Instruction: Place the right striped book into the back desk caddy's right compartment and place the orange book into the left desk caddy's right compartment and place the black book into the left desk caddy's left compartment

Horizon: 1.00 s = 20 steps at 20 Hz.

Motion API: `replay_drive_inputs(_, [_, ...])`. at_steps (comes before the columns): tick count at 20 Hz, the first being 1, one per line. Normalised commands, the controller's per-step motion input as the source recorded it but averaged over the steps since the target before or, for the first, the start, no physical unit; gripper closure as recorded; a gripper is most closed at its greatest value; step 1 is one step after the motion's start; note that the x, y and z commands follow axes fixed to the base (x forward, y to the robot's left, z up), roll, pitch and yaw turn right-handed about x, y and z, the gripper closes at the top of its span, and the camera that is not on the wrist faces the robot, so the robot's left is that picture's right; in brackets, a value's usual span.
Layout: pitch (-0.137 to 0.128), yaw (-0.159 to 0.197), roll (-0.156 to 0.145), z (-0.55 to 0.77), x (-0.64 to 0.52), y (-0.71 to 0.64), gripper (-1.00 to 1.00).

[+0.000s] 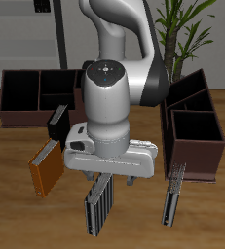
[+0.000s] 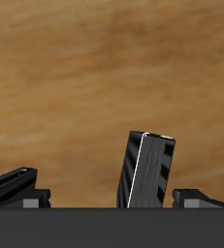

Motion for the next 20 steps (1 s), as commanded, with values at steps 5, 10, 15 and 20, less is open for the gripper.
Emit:
replay_drive_inputs(5, [-0.012,-0.065,0.005,-0.12,0.0,-0.22,-1.0])
replay_drive_inputs(10, [0.112,-0.082,-0.018,0.07,0.05,-0.24,-1.0])
replay_drive_inputs(15, [0.049,0.007,0.019,0.09,-0.04,0.01,-1.0])
replay_drive_inputs(20, [-0.035,0.007,0.015,-0.02,0.01,0.05,-1.0])
